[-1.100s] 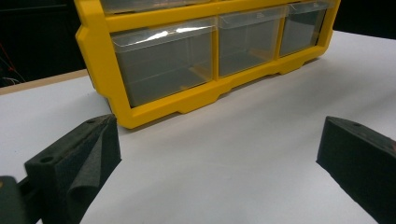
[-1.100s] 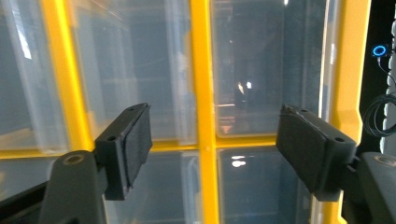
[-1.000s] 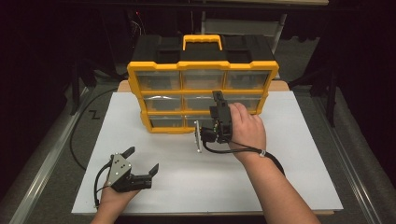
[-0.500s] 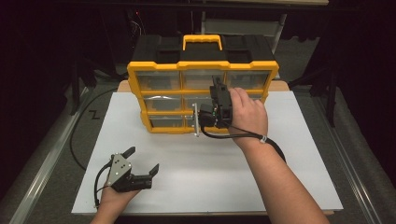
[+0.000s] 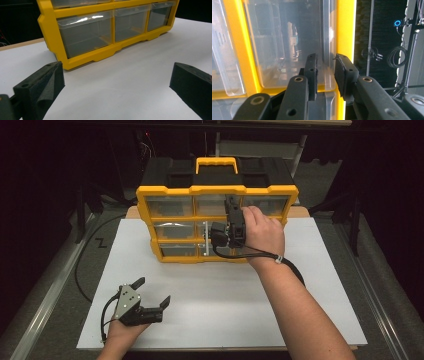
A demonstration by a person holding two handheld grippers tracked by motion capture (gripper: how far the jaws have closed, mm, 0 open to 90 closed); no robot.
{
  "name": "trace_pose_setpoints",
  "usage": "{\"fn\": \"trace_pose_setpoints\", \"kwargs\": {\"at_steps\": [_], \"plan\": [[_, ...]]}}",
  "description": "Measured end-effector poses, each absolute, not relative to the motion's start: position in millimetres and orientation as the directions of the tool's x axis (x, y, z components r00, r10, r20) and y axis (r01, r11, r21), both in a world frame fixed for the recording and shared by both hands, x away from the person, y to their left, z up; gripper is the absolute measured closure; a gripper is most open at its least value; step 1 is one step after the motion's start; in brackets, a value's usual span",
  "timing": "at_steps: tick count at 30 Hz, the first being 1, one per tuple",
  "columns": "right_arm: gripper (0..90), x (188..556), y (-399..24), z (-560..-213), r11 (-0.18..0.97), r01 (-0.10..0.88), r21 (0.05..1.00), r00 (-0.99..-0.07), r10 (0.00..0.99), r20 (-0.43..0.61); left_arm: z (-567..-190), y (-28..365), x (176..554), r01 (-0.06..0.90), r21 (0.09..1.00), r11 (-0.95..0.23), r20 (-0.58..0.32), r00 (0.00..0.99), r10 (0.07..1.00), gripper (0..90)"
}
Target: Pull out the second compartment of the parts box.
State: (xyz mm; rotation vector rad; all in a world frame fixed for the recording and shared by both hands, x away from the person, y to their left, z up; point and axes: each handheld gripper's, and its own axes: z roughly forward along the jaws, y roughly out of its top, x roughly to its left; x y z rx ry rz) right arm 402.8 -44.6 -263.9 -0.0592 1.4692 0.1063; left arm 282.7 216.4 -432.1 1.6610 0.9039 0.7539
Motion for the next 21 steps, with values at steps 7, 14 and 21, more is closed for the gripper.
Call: {"fn": "trace_pose_setpoints", "kwargs": {"at_steps": [7,14,21], "plan": [[80.8,403.3,-39.9,-264.8,0.994,-0.105,0.018,0.126,0.031,-0.992,-431.3,218.0,282.4,0.192,0.969,-0.156,0.036,0.513,0.858,0.4],[82.1,401.5,-40.1,-265.0,0.994,-0.107,0.002,0.135,0.016,-0.991,-431.5,218.0,282.7,0.192,0.969,-0.157,0.037,0.513,0.857,0.4],[82.7,395.8,-41.3,-265.5,0.994,-0.112,0.0,0.136,0.015,-0.991,-431.2,218.4,282.7,0.191,0.97,-0.154,0.035,0.512,0.858,0.4]]}}
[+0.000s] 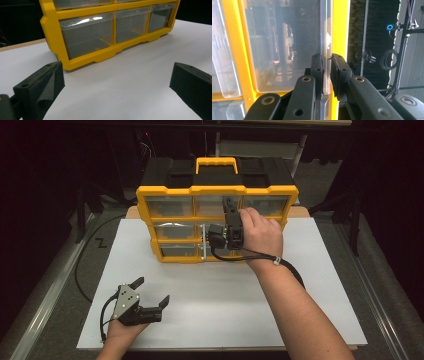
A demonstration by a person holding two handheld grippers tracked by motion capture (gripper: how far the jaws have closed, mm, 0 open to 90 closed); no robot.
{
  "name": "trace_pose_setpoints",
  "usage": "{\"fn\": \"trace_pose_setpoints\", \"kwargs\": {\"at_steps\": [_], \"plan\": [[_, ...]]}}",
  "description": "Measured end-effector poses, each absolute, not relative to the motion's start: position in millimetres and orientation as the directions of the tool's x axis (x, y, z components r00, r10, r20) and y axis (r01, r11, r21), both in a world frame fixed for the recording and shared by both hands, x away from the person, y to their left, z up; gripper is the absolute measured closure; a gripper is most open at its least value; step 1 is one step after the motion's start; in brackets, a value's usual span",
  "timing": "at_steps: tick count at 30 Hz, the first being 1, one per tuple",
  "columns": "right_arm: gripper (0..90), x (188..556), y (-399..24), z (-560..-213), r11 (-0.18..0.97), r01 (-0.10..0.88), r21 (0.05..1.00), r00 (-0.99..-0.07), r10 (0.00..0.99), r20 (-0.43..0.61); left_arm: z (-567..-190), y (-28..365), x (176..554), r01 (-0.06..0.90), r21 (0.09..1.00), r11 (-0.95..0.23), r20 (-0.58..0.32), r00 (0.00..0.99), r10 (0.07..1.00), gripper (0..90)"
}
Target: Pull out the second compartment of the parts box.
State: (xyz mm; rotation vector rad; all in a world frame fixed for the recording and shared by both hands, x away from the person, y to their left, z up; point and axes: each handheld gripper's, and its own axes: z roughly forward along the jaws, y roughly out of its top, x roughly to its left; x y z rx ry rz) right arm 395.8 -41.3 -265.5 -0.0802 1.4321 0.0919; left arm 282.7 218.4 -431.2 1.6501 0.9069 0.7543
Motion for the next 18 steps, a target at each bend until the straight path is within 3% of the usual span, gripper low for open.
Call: {"fn": "trace_pose_setpoints", "kwargs": {"at_steps": [18], "plan": [[82.8,365,-47,-268,0.989,-0.145,0.016,0.147,0.038,-0.988,-430,221,284,0.182,0.976,-0.123,0.012,0.516,0.857,0.4]]}}
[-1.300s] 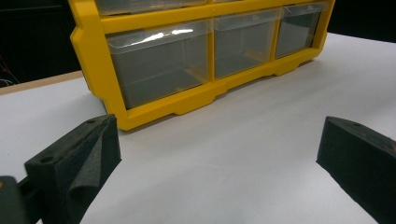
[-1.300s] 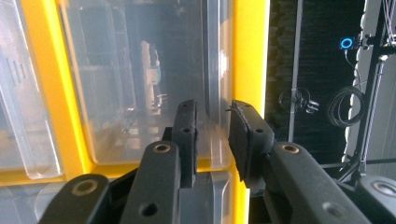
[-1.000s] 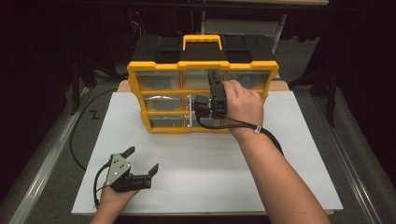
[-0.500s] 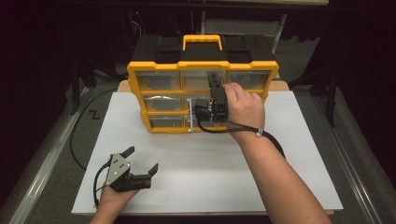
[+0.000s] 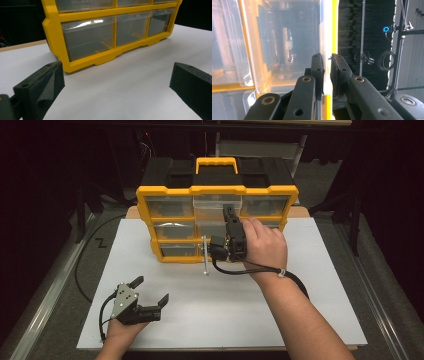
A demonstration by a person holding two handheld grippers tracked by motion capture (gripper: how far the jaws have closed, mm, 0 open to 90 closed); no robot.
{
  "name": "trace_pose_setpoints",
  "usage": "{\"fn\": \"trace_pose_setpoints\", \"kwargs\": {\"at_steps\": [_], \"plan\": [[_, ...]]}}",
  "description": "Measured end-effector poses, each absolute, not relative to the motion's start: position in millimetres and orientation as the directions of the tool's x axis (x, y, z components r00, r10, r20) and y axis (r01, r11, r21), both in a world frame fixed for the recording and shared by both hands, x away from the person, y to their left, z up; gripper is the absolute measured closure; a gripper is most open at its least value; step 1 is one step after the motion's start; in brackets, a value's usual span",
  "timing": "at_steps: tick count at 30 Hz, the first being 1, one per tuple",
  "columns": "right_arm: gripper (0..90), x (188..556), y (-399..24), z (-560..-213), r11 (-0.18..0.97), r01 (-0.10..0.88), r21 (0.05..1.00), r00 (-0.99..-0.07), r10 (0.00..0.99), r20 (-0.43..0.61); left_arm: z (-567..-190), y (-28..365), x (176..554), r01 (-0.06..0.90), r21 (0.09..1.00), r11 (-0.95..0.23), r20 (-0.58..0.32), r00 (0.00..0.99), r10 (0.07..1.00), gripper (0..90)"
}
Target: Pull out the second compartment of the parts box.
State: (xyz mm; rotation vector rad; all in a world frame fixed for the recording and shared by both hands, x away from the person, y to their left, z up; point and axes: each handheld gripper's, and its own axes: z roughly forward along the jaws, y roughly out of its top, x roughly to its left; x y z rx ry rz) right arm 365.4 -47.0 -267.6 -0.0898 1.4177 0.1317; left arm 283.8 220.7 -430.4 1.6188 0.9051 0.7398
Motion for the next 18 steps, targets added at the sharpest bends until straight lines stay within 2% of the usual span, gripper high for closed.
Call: {"fn": "trace_pose_setpoints", "kwargs": {"at_steps": [8,18], "plan": [[81.7,361.5,-49.0,-266.6,0.989,-0.15,0.017,0.136,0.038,-0.99,-430.0,220.7,283.4,0.178,0.977,-0.121,0.011,0.518,0.855,0.4],[66.9,360.6,-45.3,-259.5,0.987,-0.153,0.041,0.081,0.054,-0.995,-430.2,220.8,283.6,0.179,0.976,-0.123,0.013,0.518,0.855,0.4]]}}
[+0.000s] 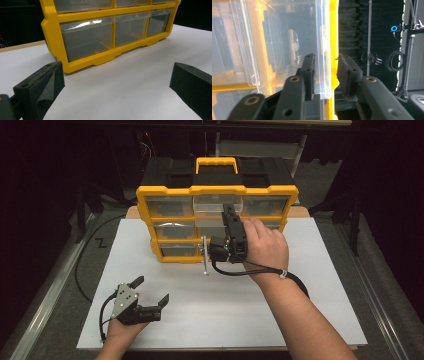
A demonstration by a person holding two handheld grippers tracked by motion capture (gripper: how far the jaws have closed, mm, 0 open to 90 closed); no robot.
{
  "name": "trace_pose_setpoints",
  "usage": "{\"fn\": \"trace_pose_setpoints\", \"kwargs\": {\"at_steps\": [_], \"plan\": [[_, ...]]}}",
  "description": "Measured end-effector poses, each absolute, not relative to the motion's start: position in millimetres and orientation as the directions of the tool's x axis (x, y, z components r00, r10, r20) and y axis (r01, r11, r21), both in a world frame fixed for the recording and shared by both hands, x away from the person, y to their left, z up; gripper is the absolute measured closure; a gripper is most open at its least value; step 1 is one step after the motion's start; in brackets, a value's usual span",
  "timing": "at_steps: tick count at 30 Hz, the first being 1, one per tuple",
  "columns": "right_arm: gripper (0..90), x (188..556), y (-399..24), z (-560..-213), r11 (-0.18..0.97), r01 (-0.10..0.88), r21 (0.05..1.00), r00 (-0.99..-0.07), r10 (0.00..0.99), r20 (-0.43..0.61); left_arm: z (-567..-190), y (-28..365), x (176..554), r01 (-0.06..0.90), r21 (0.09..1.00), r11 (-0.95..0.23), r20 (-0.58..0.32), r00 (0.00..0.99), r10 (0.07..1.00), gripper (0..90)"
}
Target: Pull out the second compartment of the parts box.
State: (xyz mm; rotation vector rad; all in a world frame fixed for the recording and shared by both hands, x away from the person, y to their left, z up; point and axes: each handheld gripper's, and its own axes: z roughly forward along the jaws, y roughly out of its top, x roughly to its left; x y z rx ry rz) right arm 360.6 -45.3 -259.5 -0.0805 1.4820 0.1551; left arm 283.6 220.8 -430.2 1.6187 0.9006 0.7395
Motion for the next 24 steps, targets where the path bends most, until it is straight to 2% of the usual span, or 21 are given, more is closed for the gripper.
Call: {"fn": "trace_pose_setpoints", "kwargs": {"at_steps": [3,7,12,19,24], "plan": [[59.2,362,-43,-257,0.985,-0.163,0.051,0.064,0.062,-0.996,-430,221,284,0.18,0.976,-0.123,0.013,0.518,0.856,0.4],[55.3,365,-40,-255,0.987,-0.153,0.057,0.017,0.061,-0.998,-430,220,284,0.18,0.976,-0.124,0.013,0.519,0.855,0.4],[64.3,368,-38,-253,0.986,-0.147,0.072,-0.022,0.07,-0.997,-430,220,284,0.182,0.975,-0.128,0.015,0.52,0.854,0.4],[78.4,366,-35,-252,0.988,-0.144,0.057,0.021,0.061,-0.998,-430,220,284,0.181,0.976,-0.125,0.013,0.52,0.854,0.4],[79.8,366,-34,-256,0.989,-0.143,0.024,0.053,0.031,-0.998,-430,220,284,0.181,0.975,-0.128,0.016,0.521,0.854,0.4]]}}
